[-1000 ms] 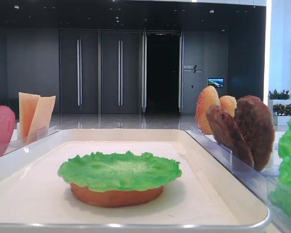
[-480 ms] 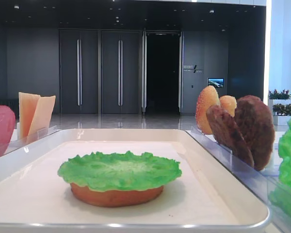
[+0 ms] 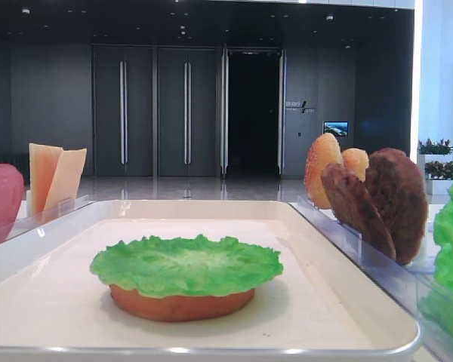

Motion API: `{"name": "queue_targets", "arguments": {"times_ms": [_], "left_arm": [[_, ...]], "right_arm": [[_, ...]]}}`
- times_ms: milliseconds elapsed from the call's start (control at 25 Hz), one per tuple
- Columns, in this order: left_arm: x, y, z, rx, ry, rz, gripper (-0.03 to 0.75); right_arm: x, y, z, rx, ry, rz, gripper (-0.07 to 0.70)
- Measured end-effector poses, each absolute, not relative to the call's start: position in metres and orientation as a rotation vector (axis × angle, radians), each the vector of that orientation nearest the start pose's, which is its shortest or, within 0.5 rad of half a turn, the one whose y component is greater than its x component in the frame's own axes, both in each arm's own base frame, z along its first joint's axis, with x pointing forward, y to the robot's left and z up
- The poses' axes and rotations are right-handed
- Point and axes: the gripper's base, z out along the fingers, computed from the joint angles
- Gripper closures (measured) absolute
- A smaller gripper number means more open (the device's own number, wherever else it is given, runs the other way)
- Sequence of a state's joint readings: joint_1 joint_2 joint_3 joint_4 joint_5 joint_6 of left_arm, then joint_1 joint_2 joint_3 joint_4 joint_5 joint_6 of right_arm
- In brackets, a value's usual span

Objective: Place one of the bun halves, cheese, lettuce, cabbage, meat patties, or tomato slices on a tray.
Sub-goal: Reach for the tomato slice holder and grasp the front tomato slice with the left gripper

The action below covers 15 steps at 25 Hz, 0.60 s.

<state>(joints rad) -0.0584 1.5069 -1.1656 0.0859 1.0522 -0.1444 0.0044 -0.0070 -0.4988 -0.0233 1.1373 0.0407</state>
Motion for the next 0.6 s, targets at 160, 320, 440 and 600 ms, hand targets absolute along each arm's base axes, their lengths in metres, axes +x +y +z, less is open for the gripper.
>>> {"name": "queue_targets", "arguments": {"times_ms": [160, 320, 440, 600], "left_arm": [[0.288, -0.064, 0.278, 0.054, 2.838, 0.027, 0.325], [0.275, -0.113, 0.279, 0.142, 2.816, -0.055, 0.325], [0.267, -0.132, 0.279, 0.15, 2.813, -0.07, 0.325], [0.266, -0.136, 0.277, 0.131, 2.817, -0.066, 0.325]], "right_arm": [[-0.009, -0.002, 0.271, 0.041, 2.114, 0.0, 0.318], [-0.009, -0.002, 0.271, 0.041, 2.114, 0.0, 0.318], [-0.009, -0.002, 0.271, 0.04, 2.114, -0.001, 0.318], [-0.009, -0.002, 0.271, 0.04, 2.114, -0.001, 0.318]]}}
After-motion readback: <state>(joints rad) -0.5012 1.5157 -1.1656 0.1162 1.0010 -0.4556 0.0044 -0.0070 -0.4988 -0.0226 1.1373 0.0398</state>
